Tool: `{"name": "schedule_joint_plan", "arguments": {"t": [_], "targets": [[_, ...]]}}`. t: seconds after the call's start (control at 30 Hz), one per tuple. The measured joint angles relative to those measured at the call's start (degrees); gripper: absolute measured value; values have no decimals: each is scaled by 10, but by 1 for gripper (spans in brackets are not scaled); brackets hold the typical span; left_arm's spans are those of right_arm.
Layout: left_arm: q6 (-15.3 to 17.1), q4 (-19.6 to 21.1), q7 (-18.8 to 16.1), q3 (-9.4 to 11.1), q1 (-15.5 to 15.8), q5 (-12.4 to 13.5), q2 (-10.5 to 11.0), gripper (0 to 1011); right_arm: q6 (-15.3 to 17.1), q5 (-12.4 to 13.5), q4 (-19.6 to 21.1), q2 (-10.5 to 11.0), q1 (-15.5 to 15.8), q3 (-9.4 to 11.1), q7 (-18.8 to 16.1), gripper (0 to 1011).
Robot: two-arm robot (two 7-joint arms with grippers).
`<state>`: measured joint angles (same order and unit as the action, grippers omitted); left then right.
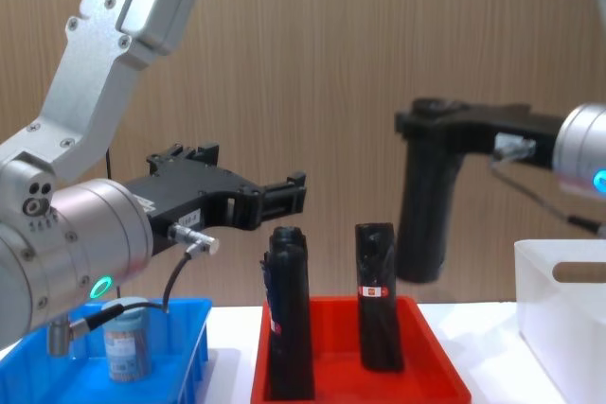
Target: Pick the cotton swabs from the blue box and place them into the white box.
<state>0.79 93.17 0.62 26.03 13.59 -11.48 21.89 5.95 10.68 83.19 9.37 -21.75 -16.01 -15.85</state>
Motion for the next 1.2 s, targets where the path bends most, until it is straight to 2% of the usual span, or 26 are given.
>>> {"name": "schedule_joint_plan", "arguments": {"t": [0.23,0.53,0.87,1.2], "targets": [[0,0,0,0,0,0,0,1004,-5,-1,18,15,-5,19,24,547],[0,0,0,0,0,0,0,1004,-13,-12,17,34,-11,43,55,547],[0,0,0,0,0,0,0,1004,-28,-19,-22,51,-22,68,92,547],[0,0,0,0,0,0,0,1004,-47,-21,-97,55,-47,82,122,547]]}}
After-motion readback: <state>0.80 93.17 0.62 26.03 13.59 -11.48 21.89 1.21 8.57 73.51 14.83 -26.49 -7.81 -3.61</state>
